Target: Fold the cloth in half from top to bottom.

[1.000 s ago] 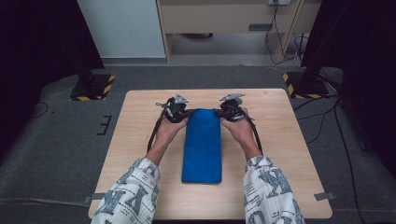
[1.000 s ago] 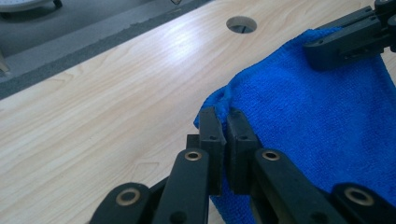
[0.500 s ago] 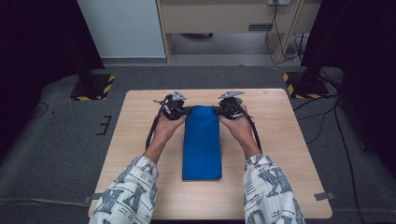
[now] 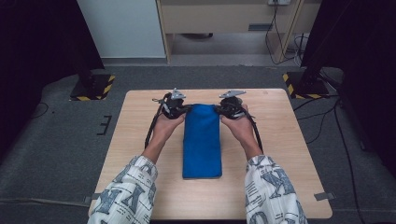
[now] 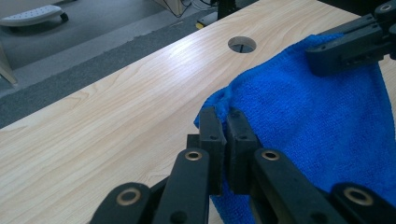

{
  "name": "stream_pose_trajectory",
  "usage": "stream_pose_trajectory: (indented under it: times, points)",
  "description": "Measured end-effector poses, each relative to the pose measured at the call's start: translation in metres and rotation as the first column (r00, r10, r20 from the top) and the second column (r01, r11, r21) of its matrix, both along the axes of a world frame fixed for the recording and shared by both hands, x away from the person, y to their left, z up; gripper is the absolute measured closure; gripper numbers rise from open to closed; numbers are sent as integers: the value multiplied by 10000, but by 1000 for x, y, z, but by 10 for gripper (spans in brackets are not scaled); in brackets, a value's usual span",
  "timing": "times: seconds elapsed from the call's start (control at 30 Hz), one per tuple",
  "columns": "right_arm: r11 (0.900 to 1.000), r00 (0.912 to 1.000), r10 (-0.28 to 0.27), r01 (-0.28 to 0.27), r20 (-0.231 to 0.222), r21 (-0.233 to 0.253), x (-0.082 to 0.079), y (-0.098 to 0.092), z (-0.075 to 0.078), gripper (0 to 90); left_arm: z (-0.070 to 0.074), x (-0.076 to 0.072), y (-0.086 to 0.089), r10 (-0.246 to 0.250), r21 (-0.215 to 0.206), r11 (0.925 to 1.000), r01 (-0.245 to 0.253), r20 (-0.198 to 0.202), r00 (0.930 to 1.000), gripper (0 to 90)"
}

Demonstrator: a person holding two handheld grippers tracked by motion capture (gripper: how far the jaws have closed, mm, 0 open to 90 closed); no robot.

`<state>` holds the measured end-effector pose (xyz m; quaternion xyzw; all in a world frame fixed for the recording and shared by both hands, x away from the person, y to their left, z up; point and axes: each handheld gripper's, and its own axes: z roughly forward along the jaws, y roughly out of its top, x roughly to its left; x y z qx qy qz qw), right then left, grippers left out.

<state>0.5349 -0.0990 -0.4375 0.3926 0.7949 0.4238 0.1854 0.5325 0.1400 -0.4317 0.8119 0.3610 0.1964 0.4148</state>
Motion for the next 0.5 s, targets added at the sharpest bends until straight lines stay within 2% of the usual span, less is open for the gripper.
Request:
stream_pose_trajectory:
  times: [0.27, 0.5]
  points:
    - [9999, 9999, 118, -118, 93, 13, -10, 0, 2, 875, 4, -8, 1, 4, -123, 9999, -3, 86, 10000, 871]
    - [9999, 9997, 150, -151, 180, 53, -17, -4, 4, 875, 2, -12, 2, -62, -400, 9992, 65, 64, 10000, 871]
